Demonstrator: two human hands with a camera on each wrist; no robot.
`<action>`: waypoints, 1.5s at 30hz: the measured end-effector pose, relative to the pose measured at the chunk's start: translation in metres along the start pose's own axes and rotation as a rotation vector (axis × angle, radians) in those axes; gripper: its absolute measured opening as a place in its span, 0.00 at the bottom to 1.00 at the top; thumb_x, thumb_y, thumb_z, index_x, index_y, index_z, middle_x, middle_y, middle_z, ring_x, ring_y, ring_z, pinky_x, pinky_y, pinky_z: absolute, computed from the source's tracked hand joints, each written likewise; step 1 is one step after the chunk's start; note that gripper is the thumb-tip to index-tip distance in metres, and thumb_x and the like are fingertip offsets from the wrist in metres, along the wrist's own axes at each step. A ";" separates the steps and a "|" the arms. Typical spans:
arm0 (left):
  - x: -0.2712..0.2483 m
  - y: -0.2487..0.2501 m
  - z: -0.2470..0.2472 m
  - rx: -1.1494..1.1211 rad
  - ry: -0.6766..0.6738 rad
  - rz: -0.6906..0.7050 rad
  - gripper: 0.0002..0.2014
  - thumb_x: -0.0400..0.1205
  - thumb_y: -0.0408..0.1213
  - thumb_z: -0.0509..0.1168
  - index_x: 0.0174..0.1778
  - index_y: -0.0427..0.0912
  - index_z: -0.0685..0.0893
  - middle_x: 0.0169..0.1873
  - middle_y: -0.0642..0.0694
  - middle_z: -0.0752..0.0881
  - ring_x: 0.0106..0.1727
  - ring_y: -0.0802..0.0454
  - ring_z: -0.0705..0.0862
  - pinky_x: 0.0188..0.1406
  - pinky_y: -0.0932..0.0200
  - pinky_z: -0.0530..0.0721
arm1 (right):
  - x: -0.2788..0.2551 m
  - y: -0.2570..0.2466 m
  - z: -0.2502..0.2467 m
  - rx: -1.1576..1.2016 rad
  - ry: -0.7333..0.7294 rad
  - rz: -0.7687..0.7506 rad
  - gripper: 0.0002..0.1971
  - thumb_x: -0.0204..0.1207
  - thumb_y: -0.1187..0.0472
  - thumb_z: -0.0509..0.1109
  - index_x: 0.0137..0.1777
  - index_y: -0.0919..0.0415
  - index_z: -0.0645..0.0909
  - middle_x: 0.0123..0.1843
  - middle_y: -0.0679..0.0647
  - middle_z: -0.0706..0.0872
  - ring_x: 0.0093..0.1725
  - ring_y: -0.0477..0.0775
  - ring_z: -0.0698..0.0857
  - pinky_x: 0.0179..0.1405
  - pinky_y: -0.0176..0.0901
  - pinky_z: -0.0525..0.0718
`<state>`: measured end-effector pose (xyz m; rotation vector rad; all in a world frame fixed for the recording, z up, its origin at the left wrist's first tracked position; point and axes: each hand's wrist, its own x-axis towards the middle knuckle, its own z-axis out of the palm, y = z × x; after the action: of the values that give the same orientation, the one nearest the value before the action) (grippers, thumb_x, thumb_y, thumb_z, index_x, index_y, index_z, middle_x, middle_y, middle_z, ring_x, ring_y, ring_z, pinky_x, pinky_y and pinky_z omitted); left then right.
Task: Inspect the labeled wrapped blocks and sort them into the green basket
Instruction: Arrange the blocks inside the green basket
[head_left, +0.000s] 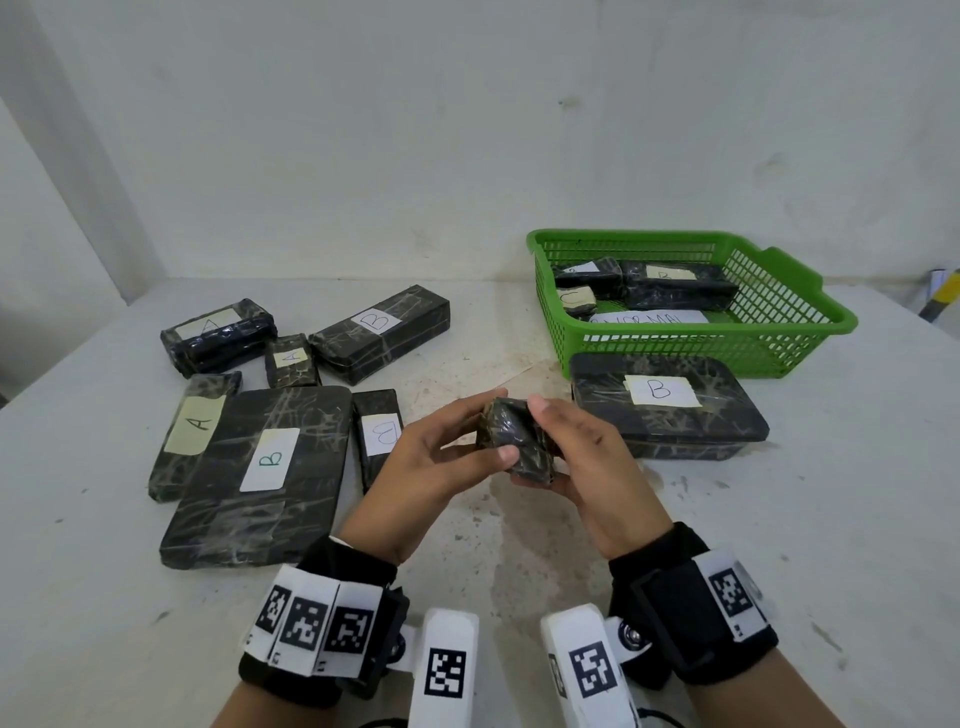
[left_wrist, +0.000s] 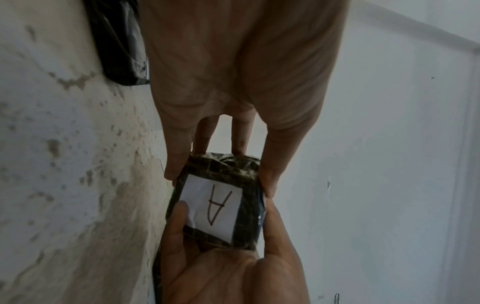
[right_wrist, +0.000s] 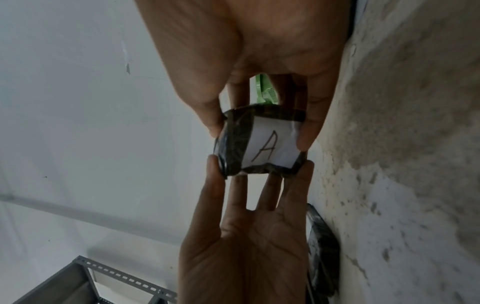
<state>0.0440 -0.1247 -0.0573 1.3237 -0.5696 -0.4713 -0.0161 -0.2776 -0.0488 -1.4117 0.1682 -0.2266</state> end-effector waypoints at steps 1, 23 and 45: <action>0.000 0.000 0.000 -0.001 0.003 -0.003 0.27 0.72 0.32 0.77 0.68 0.47 0.83 0.61 0.48 0.89 0.58 0.49 0.90 0.55 0.60 0.86 | 0.000 0.000 0.000 -0.003 -0.007 0.005 0.17 0.77 0.45 0.66 0.53 0.55 0.89 0.50 0.55 0.92 0.47 0.47 0.90 0.49 0.48 0.90; 0.001 -0.003 0.007 -0.060 0.045 -0.054 0.19 0.75 0.41 0.70 0.62 0.43 0.87 0.57 0.42 0.90 0.56 0.49 0.88 0.59 0.55 0.87 | 0.000 0.000 -0.003 0.002 0.051 -0.060 0.10 0.72 0.49 0.72 0.41 0.54 0.91 0.36 0.52 0.91 0.37 0.47 0.90 0.31 0.40 0.88; 0.001 0.003 0.005 -0.142 0.168 -0.047 0.17 0.74 0.45 0.68 0.54 0.38 0.86 0.42 0.44 0.90 0.45 0.49 0.90 0.52 0.53 0.88 | 0.004 0.005 -0.006 -0.004 -0.070 -0.062 0.15 0.67 0.56 0.76 0.55 0.51 0.86 0.49 0.55 0.91 0.47 0.52 0.90 0.47 0.49 0.87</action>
<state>0.0414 -0.1282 -0.0532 1.2293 -0.3605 -0.4263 -0.0140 -0.2838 -0.0548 -1.4278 0.0674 -0.2273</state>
